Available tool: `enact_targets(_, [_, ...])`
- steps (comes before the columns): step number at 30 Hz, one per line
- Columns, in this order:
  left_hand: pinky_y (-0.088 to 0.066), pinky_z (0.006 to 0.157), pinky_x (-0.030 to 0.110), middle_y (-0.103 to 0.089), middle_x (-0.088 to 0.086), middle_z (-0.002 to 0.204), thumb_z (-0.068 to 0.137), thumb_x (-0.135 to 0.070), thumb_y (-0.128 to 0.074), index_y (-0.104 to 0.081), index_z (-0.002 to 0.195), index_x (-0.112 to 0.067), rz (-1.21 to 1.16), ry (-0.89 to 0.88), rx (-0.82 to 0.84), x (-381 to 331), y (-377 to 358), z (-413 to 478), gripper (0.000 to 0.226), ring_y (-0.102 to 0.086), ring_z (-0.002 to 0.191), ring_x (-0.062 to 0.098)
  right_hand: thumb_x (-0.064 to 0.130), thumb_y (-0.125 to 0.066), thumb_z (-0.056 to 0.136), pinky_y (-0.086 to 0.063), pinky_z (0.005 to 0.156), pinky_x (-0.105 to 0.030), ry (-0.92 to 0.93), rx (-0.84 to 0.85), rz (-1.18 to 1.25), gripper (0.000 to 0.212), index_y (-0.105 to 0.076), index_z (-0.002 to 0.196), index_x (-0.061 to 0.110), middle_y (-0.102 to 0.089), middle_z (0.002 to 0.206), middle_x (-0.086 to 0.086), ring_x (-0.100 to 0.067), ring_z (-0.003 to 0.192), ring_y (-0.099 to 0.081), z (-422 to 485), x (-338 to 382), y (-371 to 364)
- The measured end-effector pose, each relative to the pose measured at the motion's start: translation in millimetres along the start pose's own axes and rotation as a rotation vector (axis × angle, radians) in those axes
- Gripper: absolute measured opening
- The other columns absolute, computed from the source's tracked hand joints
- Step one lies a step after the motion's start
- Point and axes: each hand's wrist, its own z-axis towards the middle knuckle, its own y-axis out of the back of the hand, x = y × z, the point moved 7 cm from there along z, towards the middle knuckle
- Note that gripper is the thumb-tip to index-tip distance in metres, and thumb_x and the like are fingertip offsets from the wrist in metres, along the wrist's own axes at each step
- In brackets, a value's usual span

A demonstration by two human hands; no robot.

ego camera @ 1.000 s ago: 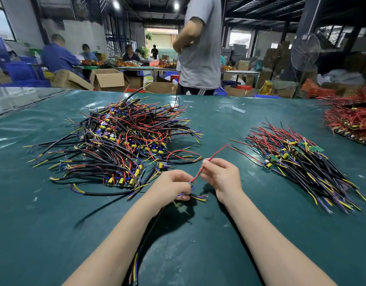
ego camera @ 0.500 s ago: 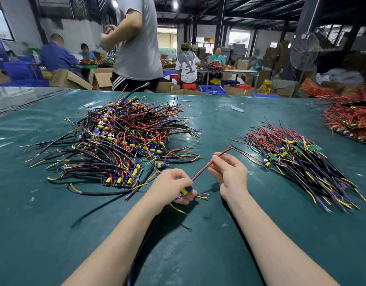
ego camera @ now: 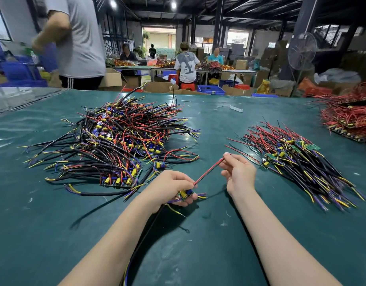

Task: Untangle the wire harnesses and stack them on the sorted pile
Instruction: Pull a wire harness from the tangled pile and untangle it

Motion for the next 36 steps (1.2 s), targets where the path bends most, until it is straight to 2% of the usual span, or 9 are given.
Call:
enact_targets(6, [-0.043, 0.041, 0.016, -0.066, 0.003, 0.054, 0.089, -0.001, -0.05, -0.059, 0.073, -0.01, 0.055, -0.024, 0.051, -3.6, -8.0, 0.6, 0.021, -0.058, 0.043, 0.01, 0.006, -0.05, 0.091, -0.04, 0.034, -0.012, -0.061, -0.023, 0.088, 0.026, -0.055, 0.066, 0.007, -0.056, 0.038, 0.002, -0.005, 0.031, -0.052, 2.6, -0.7, 4.3])
enact_targets(10, [-0.045, 0.042, 0.016, -0.068, 0.001, 0.057, 0.091, -0.004, -0.053, -0.058, 0.074, -0.009, -0.227, -0.142, -0.129, -7.9, 10.4, -0.6, 0.018, -0.06, 0.047, 0.008, 0.03, -0.045, 0.096, -0.048, 0.04, -0.016, -0.078, 0.043, 0.017, 0.029, -0.058, 0.077, 0.012, -0.059, 0.061, -0.004, -0.007, 0.042, -0.058, -2.2, -0.8, -1.6])
enact_targets(13, [-0.042, 0.046, 0.013, -0.069, -0.005, 0.059, 0.091, -0.007, -0.053, -0.057, 0.073, -0.013, -0.28, -0.287, -0.339, -14.6, 35.7, -5.9, 0.02, -0.058, 0.055, 0.007, 0.023, -0.049, 0.094, -0.047, 0.04, -0.017, -0.035, 0.309, -0.312, 0.028, -0.06, 0.073, 0.009, -0.058, 0.059, -0.003, -0.009, 0.046, -0.057, -23.7, -9.3, -32.8])
enact_targets(16, [-0.045, 0.07, 0.026, -0.071, -0.007, 0.064, 0.092, -0.009, -0.052, -0.056, 0.074, -0.017, -0.306, -0.434, -0.441, -26.4, 46.4, -10.3, 0.02, -0.058, 0.065, 0.009, 0.011, -0.05, 0.093, -0.049, 0.047, -0.016, -0.093, 0.65, -0.495, 0.023, -0.06, 0.072, 0.01, -0.057, 0.064, -0.004, -0.004, 0.049, -0.058, -56.1, -30.0, -66.9])
enact_targets(19, [-0.046, 0.062, 0.025, -0.07, -0.008, 0.064, 0.093, -0.007, -0.05, -0.054, 0.075, -0.016, -0.339, -0.506, -0.518, -29.5, 50.7, -12.8, 0.02, -0.057, 0.066, 0.012, 0.004, -0.051, 0.091, -0.045, 0.06, -0.015, -0.036, 0.805, -0.619, 0.017, -0.062, 0.079, 0.008, -0.059, 0.073, -0.005, -0.001, 0.057, -0.056, -71.0, -35.8, -81.5])
enact_targets(23, [-0.047, 0.05, 0.014, -0.069, -0.008, 0.064, 0.093, -0.006, -0.05, -0.051, 0.075, -0.016, -0.347, -0.548, -0.607, -27.5, 56.2, -17.0, 0.02, -0.059, 0.059, -0.001, -0.009, -0.042, 0.089, -0.043, 0.063, -0.015, 0.009, 0.794, -0.651, 0.025, -0.062, 0.104, -0.007, -0.061, 0.076, -0.001, -0.004, 0.065, -0.057, -72.7, -32.1, -82.9])
enact_targets(29, [-0.055, 0.06, 0.016, -0.05, 0.009, 0.079, 0.094, -0.006, -0.047, -0.043, 0.075, -0.01, -0.501, -0.514, -0.607, -25.8, 51.1, -10.9, 0.021, -0.052, 0.072, 0.015, -0.008, -0.036, 0.092, -0.052, 0.048, -0.022, -0.268, 0.794, -0.343, 0.026, -0.054, 0.088, 0.009, -0.06, 0.076, -0.012, -0.014, 0.05, -0.062, -70.8, -26.7, -68.5])
enact_targets(33, [-0.056, 0.067, 0.021, -0.05, 0.006, 0.076, 0.087, 0.0, -0.057, -0.045, 0.076, -0.012, -0.444, -0.47, -0.52, -25.7, 48.3, -10.3, 0.02, -0.053, 0.068, 0.013, 0.0, -0.044, 0.093, -0.024, 0.034, -0.009, -0.233, 0.744, -0.453, 0.016, -0.051, 0.084, 0.012, -0.061, 0.065, -0.004, -0.008, 0.034, -0.043, -64.4, -25.7, -65.5])
enact_targets(36, [-0.055, 0.063, 0.017, -0.058, 0.004, 0.075, 0.085, 0.002, -0.06, -0.056, 0.078, -0.012, -0.407, -0.449, -0.51, -25.3, 49.2, -11.5, 0.016, -0.056, 0.069, 0.012, 0.003, -0.048, 0.093, -0.021, 0.033, -0.008, -0.181, 0.723, -0.511, 0.014, -0.052, 0.082, 0.012, -0.061, 0.058, 0.001, -0.006, 0.033, -0.04, -60.9, -25.0, -65.4])
